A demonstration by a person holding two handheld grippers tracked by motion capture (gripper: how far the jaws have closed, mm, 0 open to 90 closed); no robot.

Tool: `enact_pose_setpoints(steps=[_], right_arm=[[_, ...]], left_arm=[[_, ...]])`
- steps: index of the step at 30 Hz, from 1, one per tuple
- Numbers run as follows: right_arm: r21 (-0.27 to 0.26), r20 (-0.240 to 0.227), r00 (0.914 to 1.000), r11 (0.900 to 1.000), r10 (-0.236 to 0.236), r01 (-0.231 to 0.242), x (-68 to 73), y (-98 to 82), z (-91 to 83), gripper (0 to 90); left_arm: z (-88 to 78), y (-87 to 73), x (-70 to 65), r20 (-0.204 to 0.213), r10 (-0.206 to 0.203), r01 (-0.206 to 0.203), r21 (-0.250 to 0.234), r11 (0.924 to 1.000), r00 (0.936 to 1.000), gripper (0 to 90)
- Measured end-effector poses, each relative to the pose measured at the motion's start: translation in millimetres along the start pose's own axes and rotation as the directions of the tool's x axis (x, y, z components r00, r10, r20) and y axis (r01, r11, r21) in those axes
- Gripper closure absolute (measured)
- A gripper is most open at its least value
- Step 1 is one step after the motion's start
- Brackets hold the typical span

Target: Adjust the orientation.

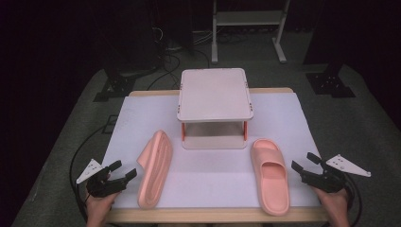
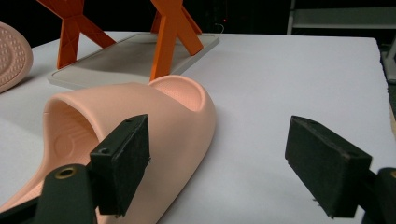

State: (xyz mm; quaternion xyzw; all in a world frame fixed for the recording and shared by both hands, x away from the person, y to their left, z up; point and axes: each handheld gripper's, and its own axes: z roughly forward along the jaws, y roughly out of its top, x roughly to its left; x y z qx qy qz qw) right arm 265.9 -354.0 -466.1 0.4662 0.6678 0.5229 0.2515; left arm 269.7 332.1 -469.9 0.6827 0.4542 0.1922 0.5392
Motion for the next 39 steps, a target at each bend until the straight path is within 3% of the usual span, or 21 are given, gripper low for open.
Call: enact_pose_setpoints(steps=[15,21,24,30,33,36,39], right_arm=[[0.007,-0.008,0.9999,1.000,-0.009,0.009,2.4,0.1,2.5,21.5],[0.007,-0.011,0.9999,1.000,-0.009,0.009,2.2,0.0,2.9,21.5],[0.007,-0.011,0.9999,1.000,-0.010,0.010,2.2,0.0,2.9,21.4],[0.011,-0.013,0.9999,1.000,-0.010,0.010,2.6,-0.1,3.6,21.4],[0.011,-0.014,0.9998,1.000,-0.015,0.015,2.7,-0.2,4.1,21.4],[0.011,-0.015,0.9998,1.000,-0.014,0.015,2.6,-0.4,4.4,21.4],[0.015,-0.016,0.9998,1.000,-0.013,0.014,3.1,-0.4,4.6,21.4]], left_arm=[[16.3,3.9,-4.8,-0.012,0.025,-0.024,0.059,0.9980,0.9996,14.2],[26.8,7.8,-11.4,-0.048,0.079,-0.075,0.095,0.9927,0.9957,17.6],[30.7,8.7,-13.0,-0.048,0.082,-0.077,0.100,0.9920,0.9955,18.3],[35.7,10.7,-13.2,-0.038,0.075,-0.070,0.104,0.9921,0.9965,23.7],[39.4,11.4,-13.3,-0.021,0.068,-0.065,0.115,0.9912,0.9975,29.0],[41.2,14.2,-14.8,-0.010,0.051,-0.050,0.118,0.9918,0.9986,40.2],[42.0,14.8,-15.7,-0.008,0.051,-0.050,0.122,0.9912,0.9987,44.0]])
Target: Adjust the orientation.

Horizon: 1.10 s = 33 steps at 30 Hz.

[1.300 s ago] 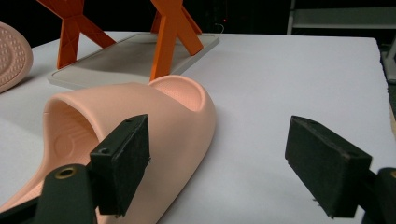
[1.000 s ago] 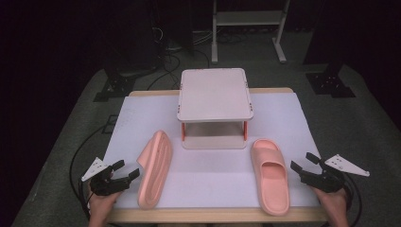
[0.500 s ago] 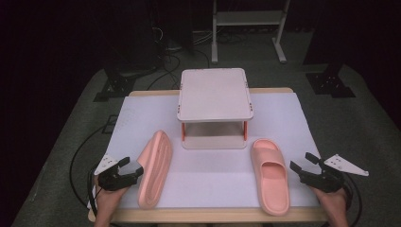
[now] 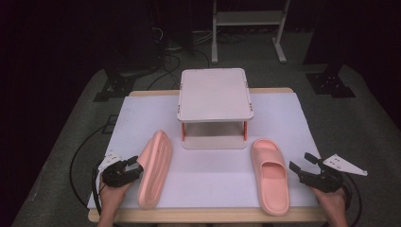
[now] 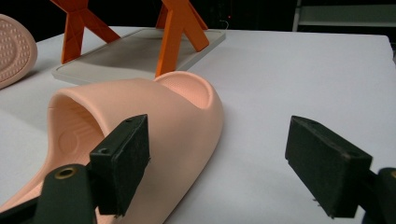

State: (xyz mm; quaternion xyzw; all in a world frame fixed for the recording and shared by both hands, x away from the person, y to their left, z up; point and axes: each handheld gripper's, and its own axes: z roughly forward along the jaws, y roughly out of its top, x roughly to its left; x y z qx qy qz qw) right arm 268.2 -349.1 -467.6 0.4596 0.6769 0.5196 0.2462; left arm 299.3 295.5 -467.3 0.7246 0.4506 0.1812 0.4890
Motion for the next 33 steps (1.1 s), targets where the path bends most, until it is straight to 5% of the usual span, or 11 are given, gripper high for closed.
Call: enact_pose_setpoints(steps=[6,25,33], right_arm=[[0.001,-0.003,1.0000,1.000,-0.004,0.004,0.9,-0.1,0.5,21.4],[0.011,-0.009,0.9999,1.000,-0.012,0.013,2.3,-0.2,1.7,21.4],[0.006,-0.010,0.9999,1.000,-0.014,0.014,2.3,0.2,1.0,21.5]], left_arm=[[0.4,1.9,-3.7,0.021,-0.004,0.004,-0.003,1.0000,0.9998,53.7],[5.5,10.5,-20.8,0.096,-0.002,0.007,-0.052,0.9986,0.9954,49.3],[5.5,13.4,-26.0,0.097,0.011,-0.005,-0.070,0.9975,0.9953,49.1]])
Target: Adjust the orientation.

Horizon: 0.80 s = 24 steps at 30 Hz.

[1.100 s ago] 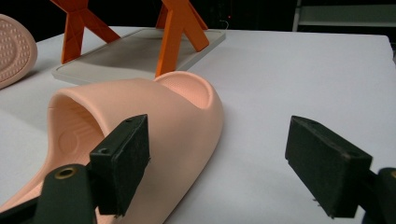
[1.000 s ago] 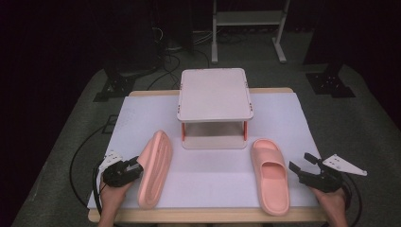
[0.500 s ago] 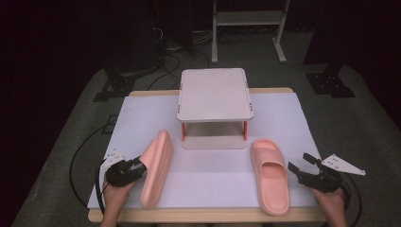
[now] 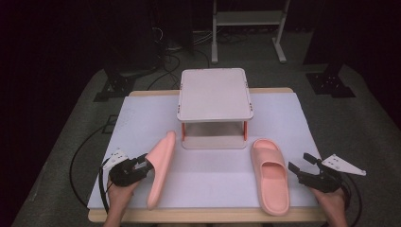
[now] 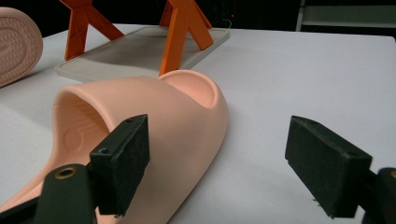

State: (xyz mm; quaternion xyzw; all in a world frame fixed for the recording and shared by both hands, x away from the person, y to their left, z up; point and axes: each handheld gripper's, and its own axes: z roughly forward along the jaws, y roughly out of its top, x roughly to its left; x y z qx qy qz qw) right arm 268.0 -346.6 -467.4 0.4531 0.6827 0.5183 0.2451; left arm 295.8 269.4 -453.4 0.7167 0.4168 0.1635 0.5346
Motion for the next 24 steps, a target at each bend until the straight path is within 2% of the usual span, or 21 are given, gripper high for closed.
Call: enact_pose_setpoints(steps=[3,8,11,15,20,21,24], right_arm=[[0.000,-0.001,1.0000,1.000,0.001,-0.001,0.1,0.1,0.1,21.5],[0.000,-0.002,1.0000,1.000,0.001,-0.001,0.8,0.2,0.1,21.5],[-0.003,-0.003,1.0000,1.000,-0.002,0.002,1.1,0.4,-0.2,21.5],[-0.008,-0.003,1.0000,1.000,0.002,-0.002,0.7,0.6,-1.5,21.5],[-0.009,-0.008,1.0000,1.000,0.001,-0.001,0.2,0.5,-1.9,21.4],[-0.011,-0.010,0.9999,1.000,0.002,-0.002,0.4,0.5,-2.1,21.5],[-0.012,-0.014,0.9999,1.000,0.002,-0.002,0.3,0.6,-2.5,21.4]], left_arm=[[0.2,0.8,0.7,-0.005,-0.011,0.011,-0.007,0.9999,0.9999,49.3],[4.2,0.6,-0.9,-0.016,-0.001,0.002,0.011,0.9999,0.9999,49.4],[8.1,0.6,-1.7,-0.001,-0.014,0.014,0.012,0.9998,0.9999,48.8],[11.1,0.4,-4.4,0.006,0.005,-0.005,0.025,0.9997,1.0000,48.3],[14.0,-0.3,-6.2,0.022,0.010,-0.011,0.041,0.9991,0.9997,47.0],[14.9,-0.3,-6.5,0.028,0.021,-0.023,0.047,0.9986,0.9994,47.0],[15.7,-0.4,-7.4,0.034,0.020,-0.022,0.051,0.9985,0.9992,46.9]])
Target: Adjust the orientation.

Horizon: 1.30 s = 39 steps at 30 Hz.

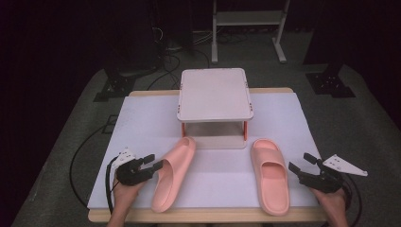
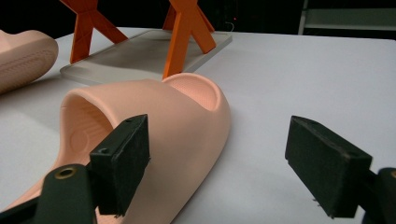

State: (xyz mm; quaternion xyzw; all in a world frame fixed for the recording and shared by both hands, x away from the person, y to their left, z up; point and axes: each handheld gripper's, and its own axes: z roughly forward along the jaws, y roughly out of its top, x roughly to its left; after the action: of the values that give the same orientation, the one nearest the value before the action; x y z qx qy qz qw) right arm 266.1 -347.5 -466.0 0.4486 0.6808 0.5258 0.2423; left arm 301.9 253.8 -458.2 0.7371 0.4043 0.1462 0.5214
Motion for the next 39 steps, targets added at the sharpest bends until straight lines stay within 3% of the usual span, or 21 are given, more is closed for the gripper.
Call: enact_pose_setpoints(steps=[17,30,32,39], right_arm=[[-0.008,-0.029,0.9996,1.000,0.005,-0.005,-1.4,-0.2,-1.5,21.3],[-0.002,-0.053,0.9986,1.000,-0.007,0.007,-0.1,-0.3,-0.5,21.2],[-0.003,-0.059,0.9983,1.000,-0.007,0.006,0.1,-0.2,-0.6,21.0],[0.004,-0.094,0.9954,1.000,-0.018,0.019,2.9,-0.1,1.3,20.9]], left_arm=[[5.4,-0.8,-3.8,0.018,0.019,-0.020,0.024,0.9995,0.9997,45.9],[22.1,1.9,-18.6,0.072,0.073,-0.077,0.061,0.9951,0.9948,44.1],[22.7,2.7,-20.5,0.057,0.097,-0.101,0.074,0.9921,0.9936,44.7],[25.4,2.2,-20.9,0.053,0.111,-0.116,0.096,0.9887,0.9924,48.9]])
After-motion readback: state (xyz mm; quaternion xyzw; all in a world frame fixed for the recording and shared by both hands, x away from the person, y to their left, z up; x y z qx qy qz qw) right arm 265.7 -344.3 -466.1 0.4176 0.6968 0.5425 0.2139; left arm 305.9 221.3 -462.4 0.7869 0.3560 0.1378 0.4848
